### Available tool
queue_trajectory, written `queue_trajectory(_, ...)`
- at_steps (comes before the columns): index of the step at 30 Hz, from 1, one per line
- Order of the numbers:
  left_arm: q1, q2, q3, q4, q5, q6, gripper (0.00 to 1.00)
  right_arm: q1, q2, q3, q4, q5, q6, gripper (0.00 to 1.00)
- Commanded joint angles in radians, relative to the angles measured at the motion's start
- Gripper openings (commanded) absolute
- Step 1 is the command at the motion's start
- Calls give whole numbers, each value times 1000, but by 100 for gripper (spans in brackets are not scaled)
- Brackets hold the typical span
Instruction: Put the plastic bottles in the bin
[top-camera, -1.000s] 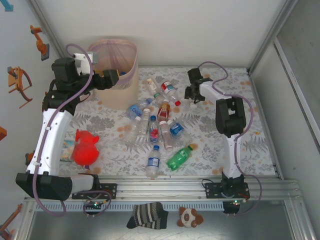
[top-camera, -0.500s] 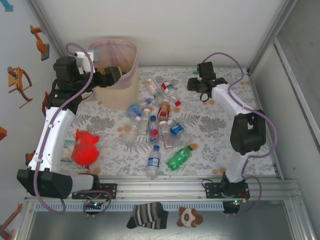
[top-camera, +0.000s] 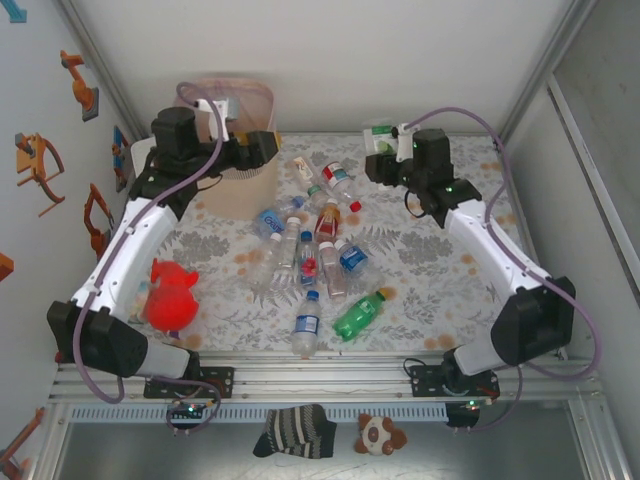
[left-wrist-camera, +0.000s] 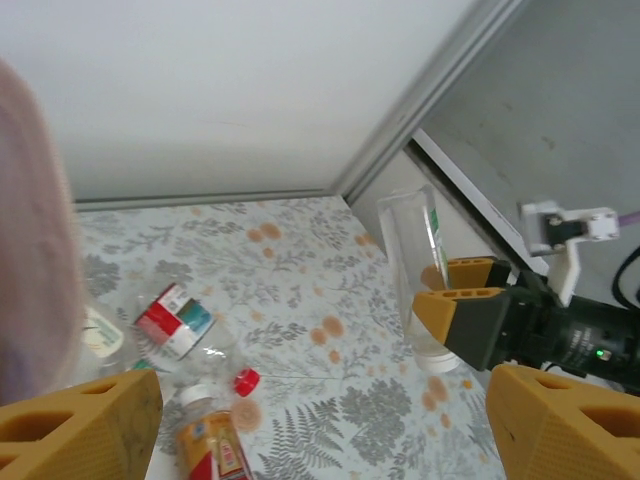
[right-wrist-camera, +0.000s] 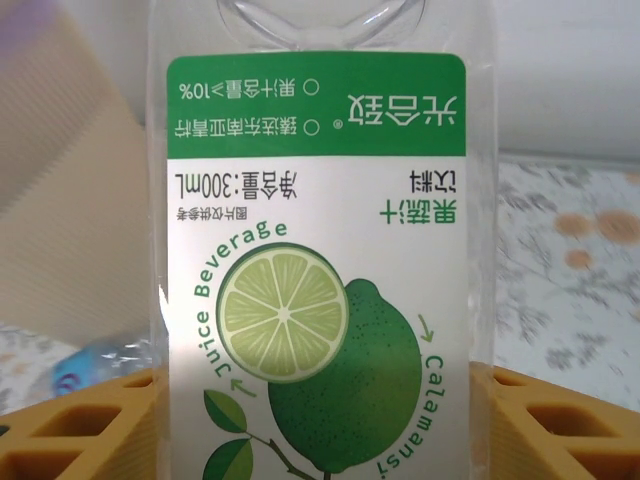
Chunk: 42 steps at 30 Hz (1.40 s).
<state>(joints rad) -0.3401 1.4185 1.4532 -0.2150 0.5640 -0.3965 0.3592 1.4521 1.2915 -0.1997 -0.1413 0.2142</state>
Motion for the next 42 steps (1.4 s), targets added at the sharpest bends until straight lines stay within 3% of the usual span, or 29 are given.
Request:
queue_trajectory(1,-37,27,46,81,33,-37,84,11,-78,-38,127,-72,-35,45)
queue_trajectory(9,-132,104,128,115,69,-38,84,60,-178,-119,279,-169,-107,41)
queue_trajectory(22,-256,211,183,179,88,-85,84,185,-177,-81,281,-137,-232,40)
queue_trajectory(34,-263,228,189,188,101,-108,48,211,-176,-72,269,-94,-263,41)
queue_trajectory(42,-258,221,196,187,100,-98,41,215,-184,-71,254,-74,-269,45)
